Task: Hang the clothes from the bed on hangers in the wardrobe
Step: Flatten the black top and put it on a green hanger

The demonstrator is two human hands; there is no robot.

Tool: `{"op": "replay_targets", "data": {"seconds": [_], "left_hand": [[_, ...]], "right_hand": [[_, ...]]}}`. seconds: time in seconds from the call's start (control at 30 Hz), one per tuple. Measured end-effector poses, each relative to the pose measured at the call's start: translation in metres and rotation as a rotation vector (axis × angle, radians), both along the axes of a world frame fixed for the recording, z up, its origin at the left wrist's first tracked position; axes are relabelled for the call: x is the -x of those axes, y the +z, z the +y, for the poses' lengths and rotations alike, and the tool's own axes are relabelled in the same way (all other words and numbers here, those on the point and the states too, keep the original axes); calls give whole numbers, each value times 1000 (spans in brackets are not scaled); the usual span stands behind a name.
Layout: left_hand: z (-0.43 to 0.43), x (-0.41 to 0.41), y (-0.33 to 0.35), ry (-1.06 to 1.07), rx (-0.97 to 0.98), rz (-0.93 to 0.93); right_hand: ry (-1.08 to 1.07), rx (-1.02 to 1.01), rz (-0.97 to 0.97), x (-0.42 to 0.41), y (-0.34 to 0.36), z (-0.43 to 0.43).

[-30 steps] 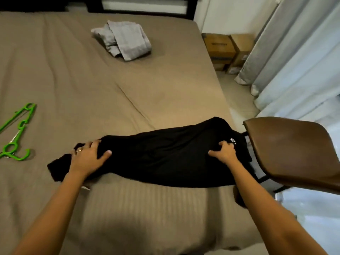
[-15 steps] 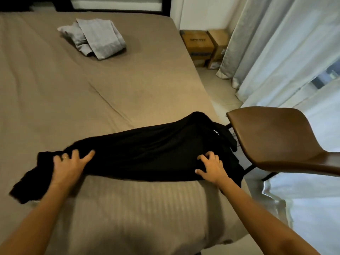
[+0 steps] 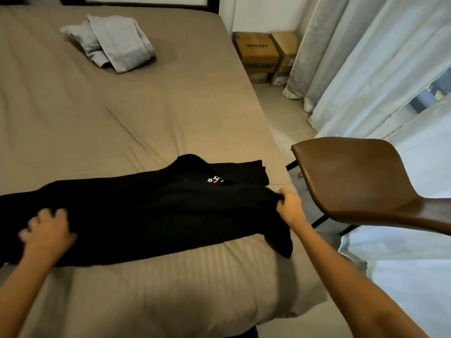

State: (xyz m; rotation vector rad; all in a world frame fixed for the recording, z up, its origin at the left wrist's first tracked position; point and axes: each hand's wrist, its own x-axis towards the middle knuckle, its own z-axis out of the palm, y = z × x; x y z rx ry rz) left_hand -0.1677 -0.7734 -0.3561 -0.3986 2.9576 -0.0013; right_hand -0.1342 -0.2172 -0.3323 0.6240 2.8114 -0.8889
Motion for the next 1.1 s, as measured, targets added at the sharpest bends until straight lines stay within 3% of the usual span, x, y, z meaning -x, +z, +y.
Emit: {"op": "replay_targets", "data": {"seconds": [0.03, 0.13, 0.23, 0.3, 0.37, 0.47, 0.57, 0.7, 0.77, 0.87, 1.0, 1.1], "left_hand": [[28, -3, 6, -48, -19, -11], [108, 3, 23, -303, -346, 62], [140, 21, 20, -419, -525, -9], [147, 27, 17, -460, -397, -118], [146, 30, 11, -456, -224, -270], [137, 23, 7, -421, -329, -288], [127, 5, 16, -488, -454, -241], [107, -17, 16, -530, -539, -226], [87, -21, 5, -368, -462, -260], [59, -20, -3, -220, -168, -418], [34, -8, 18, -147, 97, -537], [11, -4, 32, -162, 317, -460]], "right_hand": [[-51, -4, 108, 7, 8, 8], [-102, -38, 450, 22, 43, 19], [-162, 44, 569, 18, 57, 24], [-231, 187, 390, 12, 50, 32], [-288, 394, 64, 14, 33, 42], [-402, 639, -349, 18, 12, 51], [-439, 662, -431, 27, -5, 53], [-498, 716, -302, 37, 15, 43], [-613, 816, -120, 30, 24, 46], [-830, 811, 90, 10, 28, 50], [-1072, 920, 177, -8, 25, 49], [-1113, 899, 180, -7, 21, 49]]}}
